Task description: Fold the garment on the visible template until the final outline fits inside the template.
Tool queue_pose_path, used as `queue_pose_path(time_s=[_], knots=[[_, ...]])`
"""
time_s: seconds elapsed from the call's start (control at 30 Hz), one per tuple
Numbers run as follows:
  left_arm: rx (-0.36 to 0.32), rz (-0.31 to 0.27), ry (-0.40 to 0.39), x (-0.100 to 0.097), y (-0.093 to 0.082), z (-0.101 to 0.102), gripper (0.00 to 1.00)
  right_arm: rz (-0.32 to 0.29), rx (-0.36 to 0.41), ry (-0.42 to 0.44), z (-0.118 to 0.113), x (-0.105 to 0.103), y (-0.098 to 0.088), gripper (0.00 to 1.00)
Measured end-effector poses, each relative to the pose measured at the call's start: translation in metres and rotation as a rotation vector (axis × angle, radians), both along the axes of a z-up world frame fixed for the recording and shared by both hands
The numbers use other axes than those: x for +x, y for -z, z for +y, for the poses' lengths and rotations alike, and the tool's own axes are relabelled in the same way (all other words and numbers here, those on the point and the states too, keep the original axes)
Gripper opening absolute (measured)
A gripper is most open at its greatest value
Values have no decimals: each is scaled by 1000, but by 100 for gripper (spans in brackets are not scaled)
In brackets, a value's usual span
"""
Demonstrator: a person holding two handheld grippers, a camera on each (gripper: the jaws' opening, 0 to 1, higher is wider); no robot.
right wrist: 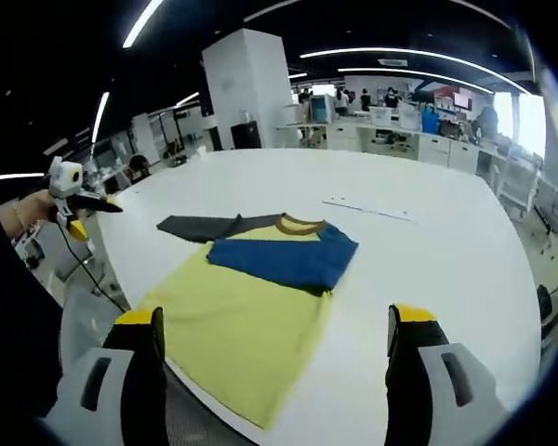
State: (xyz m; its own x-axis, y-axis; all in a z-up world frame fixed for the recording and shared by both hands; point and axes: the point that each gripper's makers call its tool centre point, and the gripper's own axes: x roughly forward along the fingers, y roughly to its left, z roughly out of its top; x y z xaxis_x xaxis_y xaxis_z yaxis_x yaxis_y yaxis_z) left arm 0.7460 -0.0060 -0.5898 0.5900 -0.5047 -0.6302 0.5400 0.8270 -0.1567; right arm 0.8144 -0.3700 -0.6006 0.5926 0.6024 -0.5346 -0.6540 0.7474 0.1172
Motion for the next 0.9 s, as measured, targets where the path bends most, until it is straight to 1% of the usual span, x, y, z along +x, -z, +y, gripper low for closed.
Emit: queue_pose_path(time_s=[0.1, 0.27, 0.37, 0.67, 0.9], knots=[[-8, -1, 3, -2, -2, 0, 93, 12, -10, 12, -7, -7, 4, 100], [-5, 10, 4, -4, -3, 1, 93, 29, 4, 44, -12, -12, 7, 100], [-5, 12, 6, -4, -4, 0, 93, 29, 11, 49, -10, -11, 6, 100], [-12, 10, 4, 0, -6, -1, 92, 15, 10, 29, -1, -4, 1, 100], [-12, 10, -19, 3, -1, 5, 93, 13, 4, 28, -2, 0, 2, 100]])
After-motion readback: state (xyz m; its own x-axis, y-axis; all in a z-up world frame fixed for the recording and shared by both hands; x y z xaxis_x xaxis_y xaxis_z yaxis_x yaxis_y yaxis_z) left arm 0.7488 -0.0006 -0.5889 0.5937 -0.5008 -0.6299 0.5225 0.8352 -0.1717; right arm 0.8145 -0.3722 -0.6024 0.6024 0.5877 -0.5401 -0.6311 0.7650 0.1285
